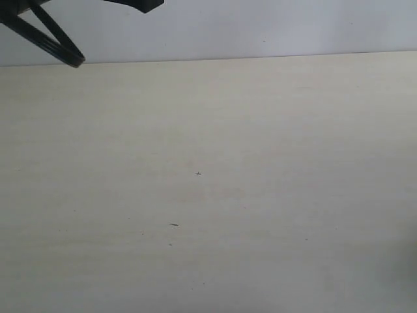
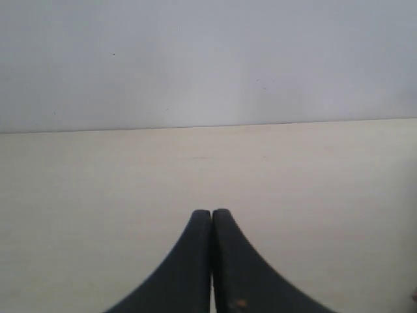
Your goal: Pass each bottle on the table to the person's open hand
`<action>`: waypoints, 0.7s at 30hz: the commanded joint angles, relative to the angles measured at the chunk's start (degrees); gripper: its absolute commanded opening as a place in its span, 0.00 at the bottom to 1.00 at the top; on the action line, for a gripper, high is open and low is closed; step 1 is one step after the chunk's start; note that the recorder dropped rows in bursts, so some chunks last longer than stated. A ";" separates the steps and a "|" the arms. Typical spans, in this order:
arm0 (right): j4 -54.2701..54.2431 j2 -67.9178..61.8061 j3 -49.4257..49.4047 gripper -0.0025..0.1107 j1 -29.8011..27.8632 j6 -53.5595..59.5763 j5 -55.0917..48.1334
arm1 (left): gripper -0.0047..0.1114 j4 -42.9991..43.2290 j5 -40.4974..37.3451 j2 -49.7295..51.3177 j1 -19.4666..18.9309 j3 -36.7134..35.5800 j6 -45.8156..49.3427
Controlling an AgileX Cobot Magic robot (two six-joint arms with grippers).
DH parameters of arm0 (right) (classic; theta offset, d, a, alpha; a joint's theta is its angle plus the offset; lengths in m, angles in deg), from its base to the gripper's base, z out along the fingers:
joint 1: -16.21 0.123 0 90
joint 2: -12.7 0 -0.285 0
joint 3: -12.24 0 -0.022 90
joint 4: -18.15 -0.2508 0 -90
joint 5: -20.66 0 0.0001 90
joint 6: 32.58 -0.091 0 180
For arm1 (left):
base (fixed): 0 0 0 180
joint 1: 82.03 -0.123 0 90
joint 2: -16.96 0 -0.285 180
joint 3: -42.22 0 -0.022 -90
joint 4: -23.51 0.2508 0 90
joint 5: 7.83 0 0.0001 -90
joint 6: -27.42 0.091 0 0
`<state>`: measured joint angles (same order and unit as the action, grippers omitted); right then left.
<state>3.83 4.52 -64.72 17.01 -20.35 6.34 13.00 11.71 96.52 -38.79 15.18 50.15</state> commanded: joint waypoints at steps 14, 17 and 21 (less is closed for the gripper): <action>0.37 0.39 -0.25 0.02 0.16 0.23 0.28 | 0.04 -8.07 11.60 -8.15 -2.46 -17.15 5.53; 0.37 0.39 -0.25 0.02 0.16 0.11 0.28 | 0.04 -20.11 16.53 -9.77 -2.75 -21.89 5.53; 0.37 0.39 -0.25 0.02 0.16 0.11 0.28 | 0.04 -37.86 16.16 -10.28 -2.75 -22.96 5.53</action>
<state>3.83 4.52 -64.72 17.01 -20.35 6.34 -13.10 26.04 86.79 -41.39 -7.00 55.48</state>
